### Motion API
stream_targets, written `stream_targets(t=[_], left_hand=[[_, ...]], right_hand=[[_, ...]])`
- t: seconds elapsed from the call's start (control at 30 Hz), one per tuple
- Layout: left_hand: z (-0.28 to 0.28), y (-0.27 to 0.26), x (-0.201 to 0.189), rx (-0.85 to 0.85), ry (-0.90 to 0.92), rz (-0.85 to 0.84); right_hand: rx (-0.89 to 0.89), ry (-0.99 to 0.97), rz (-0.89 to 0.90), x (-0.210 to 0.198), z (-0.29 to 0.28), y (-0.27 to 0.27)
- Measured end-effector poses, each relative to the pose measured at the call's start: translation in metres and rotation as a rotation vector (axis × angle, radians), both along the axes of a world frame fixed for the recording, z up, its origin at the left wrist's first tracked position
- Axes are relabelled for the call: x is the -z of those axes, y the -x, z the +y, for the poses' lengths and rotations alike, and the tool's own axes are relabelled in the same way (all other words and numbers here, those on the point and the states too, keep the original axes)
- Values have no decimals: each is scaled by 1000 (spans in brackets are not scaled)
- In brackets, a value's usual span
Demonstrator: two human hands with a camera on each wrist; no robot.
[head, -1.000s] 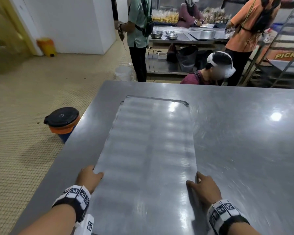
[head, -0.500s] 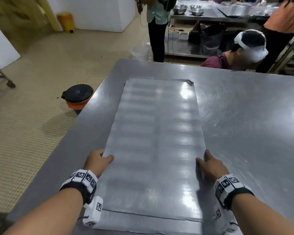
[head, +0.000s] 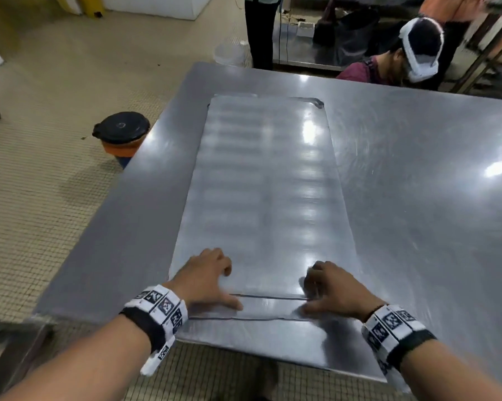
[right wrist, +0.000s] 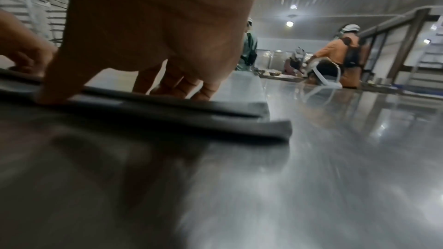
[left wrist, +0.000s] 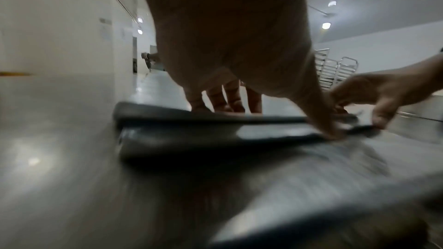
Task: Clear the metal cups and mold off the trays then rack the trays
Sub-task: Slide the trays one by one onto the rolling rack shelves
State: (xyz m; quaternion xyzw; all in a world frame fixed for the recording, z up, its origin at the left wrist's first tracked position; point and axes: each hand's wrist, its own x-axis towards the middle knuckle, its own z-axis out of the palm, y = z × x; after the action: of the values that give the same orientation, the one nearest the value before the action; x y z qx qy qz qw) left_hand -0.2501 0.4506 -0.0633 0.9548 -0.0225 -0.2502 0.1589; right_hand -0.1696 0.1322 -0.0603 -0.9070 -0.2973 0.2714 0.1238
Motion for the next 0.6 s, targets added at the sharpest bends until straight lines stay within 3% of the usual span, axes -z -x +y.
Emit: stream_targets(t=[0.2,0.4,0.5,0.6], left_hand=[[-7,58,19,-3,144,-187],[-16,87,22,-38,216,-245],[-7,90,12,-208,290,-205],[16,93,14,-451,175,-362]], right_hand=[[141,-80,-118,23,0,60],[275,-40,-164,14,2,98],[382,-48,-116,7,0,102],[639,-57,-242,5,-21,96]])
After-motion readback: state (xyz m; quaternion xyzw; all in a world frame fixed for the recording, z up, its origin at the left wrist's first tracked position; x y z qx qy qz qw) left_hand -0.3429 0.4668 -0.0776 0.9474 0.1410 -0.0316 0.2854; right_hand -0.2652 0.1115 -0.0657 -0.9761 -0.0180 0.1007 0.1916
